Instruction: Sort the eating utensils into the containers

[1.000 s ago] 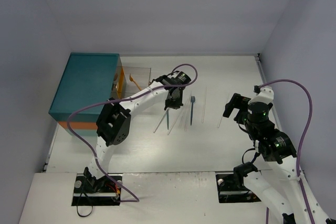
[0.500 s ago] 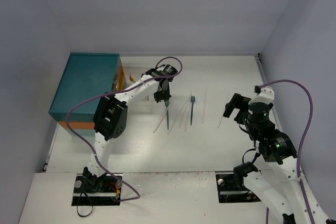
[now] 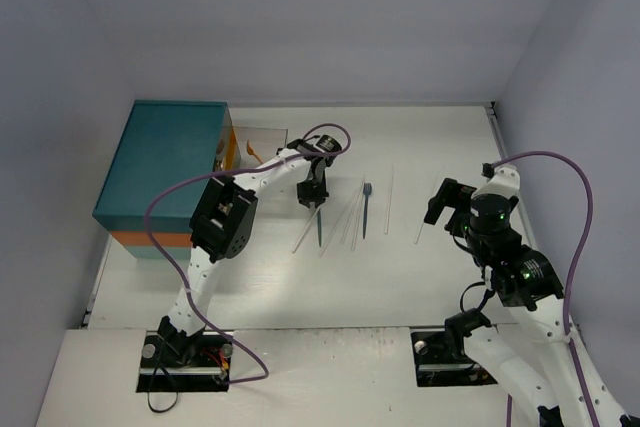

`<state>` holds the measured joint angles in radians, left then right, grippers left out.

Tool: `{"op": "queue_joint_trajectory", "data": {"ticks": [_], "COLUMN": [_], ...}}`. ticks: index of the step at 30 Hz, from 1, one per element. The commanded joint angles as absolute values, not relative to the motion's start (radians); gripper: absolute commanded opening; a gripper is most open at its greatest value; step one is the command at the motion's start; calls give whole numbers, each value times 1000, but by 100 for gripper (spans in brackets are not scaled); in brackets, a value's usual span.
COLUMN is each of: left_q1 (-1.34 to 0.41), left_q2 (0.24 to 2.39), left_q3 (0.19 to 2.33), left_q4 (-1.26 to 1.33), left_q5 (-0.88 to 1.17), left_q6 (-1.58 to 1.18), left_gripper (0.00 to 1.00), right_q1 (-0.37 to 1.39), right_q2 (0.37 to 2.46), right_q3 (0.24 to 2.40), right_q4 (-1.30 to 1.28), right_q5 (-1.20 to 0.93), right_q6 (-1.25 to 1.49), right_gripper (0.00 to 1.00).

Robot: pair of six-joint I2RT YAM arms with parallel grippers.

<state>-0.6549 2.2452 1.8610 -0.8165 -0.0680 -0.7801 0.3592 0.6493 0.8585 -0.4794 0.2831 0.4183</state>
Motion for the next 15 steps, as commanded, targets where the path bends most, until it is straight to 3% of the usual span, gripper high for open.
{"op": "queue_joint_trajectory", "data": {"ticks": [1,15], "left_q1": [-664,-686], "left_q2": [2179,2143], "left_q3": [1882,1856], "left_q4": [-808,-779], "left_q5": [-60,-44], "left_q6": [-815,-841], "left_gripper": [19,19], "right_q1": [354,354], "right_q2": [667,670], "right_q3": [858,856], "right_q4": [-433,-430], "right_q5": [301,299], "right_q6": [423,423], "right_gripper": [100,100]}}
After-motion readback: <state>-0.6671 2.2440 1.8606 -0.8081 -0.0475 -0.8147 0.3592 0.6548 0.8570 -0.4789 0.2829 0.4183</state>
